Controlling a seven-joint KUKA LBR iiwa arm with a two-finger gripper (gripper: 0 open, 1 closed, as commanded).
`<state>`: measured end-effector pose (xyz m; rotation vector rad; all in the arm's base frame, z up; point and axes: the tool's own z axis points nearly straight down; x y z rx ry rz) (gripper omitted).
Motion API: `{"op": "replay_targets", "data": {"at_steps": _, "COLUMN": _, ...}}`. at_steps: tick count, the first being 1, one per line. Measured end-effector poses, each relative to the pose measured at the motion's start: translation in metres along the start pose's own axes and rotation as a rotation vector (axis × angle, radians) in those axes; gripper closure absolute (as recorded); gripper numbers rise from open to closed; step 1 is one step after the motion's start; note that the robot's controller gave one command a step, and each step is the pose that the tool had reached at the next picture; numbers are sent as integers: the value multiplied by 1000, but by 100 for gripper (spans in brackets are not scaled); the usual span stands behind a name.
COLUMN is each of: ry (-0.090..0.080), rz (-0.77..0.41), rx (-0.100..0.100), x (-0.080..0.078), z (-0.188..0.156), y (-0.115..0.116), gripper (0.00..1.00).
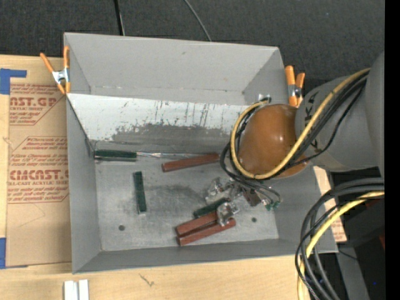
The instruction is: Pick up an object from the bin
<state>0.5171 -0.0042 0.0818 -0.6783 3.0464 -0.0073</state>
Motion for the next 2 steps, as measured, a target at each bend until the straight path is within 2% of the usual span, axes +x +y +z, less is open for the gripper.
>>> {"op": "replay_targets", "data": {"at_steps": 1, "ry": -1, "rz": 0, "rx": -1, "x": 1, "z": 3, "y": 1, "gripper": 100}}
{"op": "replay_targets", "data": {"at_steps": 2, "ry": 9, "rz": -42, "rx": -5, "x": -16, "z": -180, "y": 5, "gripper": 100}}
